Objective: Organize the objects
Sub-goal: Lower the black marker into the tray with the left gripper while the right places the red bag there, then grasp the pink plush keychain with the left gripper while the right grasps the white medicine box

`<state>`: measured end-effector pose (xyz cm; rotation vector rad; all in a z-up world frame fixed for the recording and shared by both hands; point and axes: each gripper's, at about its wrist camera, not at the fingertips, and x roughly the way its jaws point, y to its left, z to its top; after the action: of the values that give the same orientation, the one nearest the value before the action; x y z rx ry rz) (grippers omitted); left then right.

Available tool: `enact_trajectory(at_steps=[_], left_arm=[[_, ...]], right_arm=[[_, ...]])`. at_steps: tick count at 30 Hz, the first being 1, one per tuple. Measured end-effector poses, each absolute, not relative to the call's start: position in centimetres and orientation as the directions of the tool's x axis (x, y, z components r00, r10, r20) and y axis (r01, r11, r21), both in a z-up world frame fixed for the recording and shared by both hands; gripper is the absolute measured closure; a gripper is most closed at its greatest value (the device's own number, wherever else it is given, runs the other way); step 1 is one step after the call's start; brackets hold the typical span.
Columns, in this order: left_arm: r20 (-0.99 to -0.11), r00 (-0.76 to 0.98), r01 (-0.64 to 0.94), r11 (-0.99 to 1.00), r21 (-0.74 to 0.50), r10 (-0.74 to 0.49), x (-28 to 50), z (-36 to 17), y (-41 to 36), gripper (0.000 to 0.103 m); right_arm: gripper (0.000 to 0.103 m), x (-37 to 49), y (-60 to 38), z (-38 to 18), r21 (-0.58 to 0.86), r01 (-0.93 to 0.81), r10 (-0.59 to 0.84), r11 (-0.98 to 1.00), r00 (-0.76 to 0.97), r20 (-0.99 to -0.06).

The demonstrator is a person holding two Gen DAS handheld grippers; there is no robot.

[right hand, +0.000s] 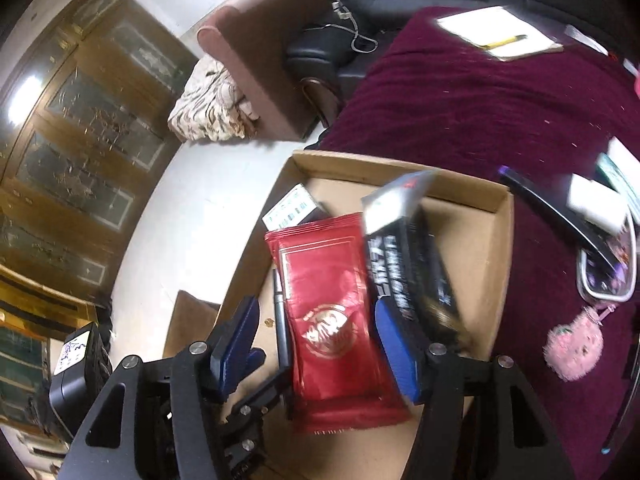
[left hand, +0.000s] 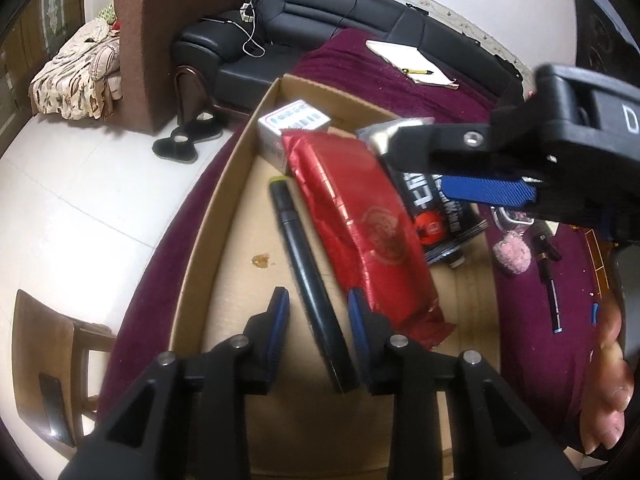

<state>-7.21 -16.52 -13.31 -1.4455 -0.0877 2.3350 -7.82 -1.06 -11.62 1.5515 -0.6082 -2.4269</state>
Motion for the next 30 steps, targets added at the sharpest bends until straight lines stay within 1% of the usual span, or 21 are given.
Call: enact_trajectory(at_steps=[4, 7, 14, 19, 22, 26, 30], left_arm=[[-0.838, -0.408, -0.293, -0.921, -0.257, 0.364, -6.8, -12.5, -16.1, 0.072], [-0.828, -0.422, -0.293, -0.920, -0.262, 0.370, -6.6, -11.7, -16.0, 0.068], [-0.808, -0.448, -0.327, -0.911, -0.250, 0.382, -5.6, -10.1, -14.2, 0.065], [-0.795, -0.441, -0.414, -0.880, -0.232, 0.417, -4.1, -9.1, -10.4, 0.065], [-0.792, -0.414, -0.479, -0.847, -0.230, 0.449, -3.0, -8.9, -7.3, 0.061], [-0.797, -0.378, -0.551, -0.806, -0.215, 0.471, -1.6, -9.1, -3.1, 0.061], [-0.812, -0.331, -0.586, -0.779, -0.223, 0.481, -1.0, -9.9, 0.1, 0.061]], right_arm=[[0.037, -6.4, 1.6, -11.1, 0.459, -0.102, -0.370, -0.882, -0.450, -0.812], [0.036, -4.8, 3.8, -10.6, 0.476, -0.146, -0.363, -0.867, -0.470, -0.805], [0.034, -0.5, 10.2, -9.8, 0.513, -0.266, -0.329, -0.816, -0.517, -0.790], [0.031, 3.0, 15.0, -9.4, 0.519, -0.351, -0.280, -0.779, -0.546, -0.789], [0.031, 5.3, 17.6, -9.2, 0.520, -0.394, -0.254, -0.758, -0.556, -0.791], [0.030, 8.5, 20.4, -9.5, 0.522, -0.438, -0.232, -0.732, -0.559, -0.796], [0.030, 11.4, 22.8, -10.0, 0.518, -0.473, -0.211, -0.713, -0.560, -0.801]])
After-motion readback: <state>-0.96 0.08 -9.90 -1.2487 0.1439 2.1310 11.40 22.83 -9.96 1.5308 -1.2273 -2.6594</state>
